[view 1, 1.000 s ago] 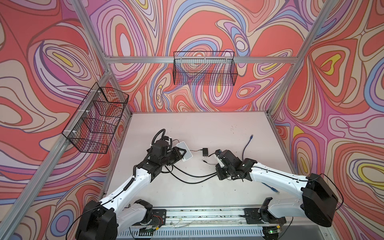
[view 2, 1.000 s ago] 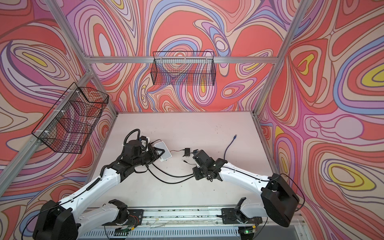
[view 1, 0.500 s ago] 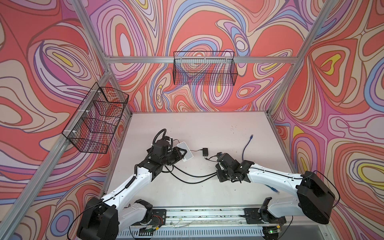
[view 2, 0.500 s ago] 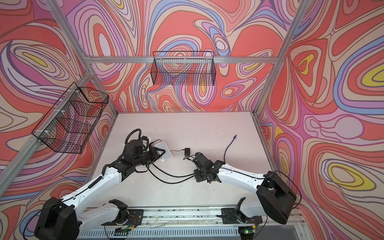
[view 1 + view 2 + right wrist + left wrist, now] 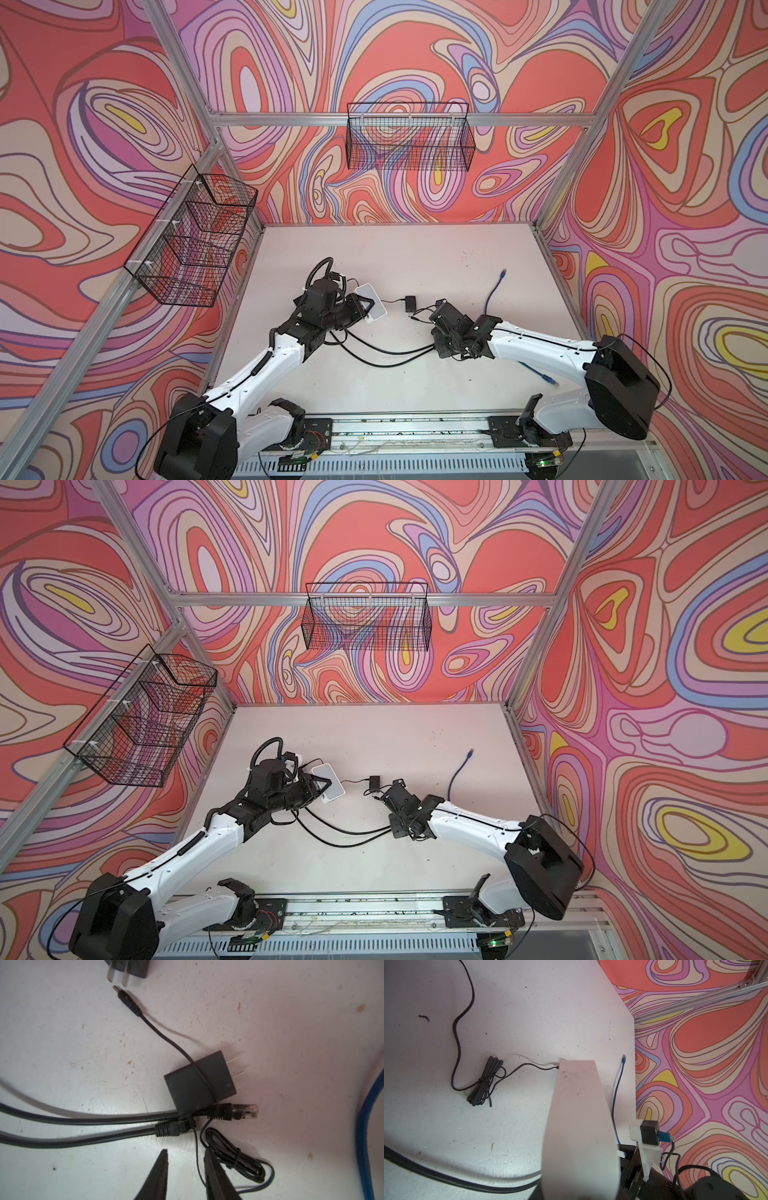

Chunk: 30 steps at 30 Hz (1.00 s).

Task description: Insert the plug into the switch port

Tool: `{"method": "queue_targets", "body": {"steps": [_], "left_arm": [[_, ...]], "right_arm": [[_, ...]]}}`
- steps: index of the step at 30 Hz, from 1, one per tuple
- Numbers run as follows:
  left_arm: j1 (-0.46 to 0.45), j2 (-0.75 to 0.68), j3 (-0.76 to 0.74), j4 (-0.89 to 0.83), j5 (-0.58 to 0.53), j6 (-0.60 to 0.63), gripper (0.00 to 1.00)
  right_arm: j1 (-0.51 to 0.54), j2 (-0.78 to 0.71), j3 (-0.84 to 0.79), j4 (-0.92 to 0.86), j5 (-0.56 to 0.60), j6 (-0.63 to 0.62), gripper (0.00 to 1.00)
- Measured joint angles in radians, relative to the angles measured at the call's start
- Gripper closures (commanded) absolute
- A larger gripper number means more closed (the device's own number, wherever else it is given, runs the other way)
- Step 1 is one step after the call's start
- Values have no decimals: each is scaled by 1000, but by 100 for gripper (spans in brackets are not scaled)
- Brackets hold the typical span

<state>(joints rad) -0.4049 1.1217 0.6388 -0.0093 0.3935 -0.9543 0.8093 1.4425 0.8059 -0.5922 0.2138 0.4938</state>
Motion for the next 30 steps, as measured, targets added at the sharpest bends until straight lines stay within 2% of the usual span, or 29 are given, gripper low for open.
{"method": "queue_targets", "body": {"steps": [5,14,19,30], "left_arm": [[0,2,0,2,2,0,91],[0,6,0,1,3,1,91],[0,6,0,0,3,5,91],[0,6,0,-1,3,9,91]], "right_arm": [[-5,55,31,-6,48,6,69],[-39,123,54,23,67,1,80],[-87,138,47,63,53,-7,83],[-143,167,45,143,-4,-51,100]]}}
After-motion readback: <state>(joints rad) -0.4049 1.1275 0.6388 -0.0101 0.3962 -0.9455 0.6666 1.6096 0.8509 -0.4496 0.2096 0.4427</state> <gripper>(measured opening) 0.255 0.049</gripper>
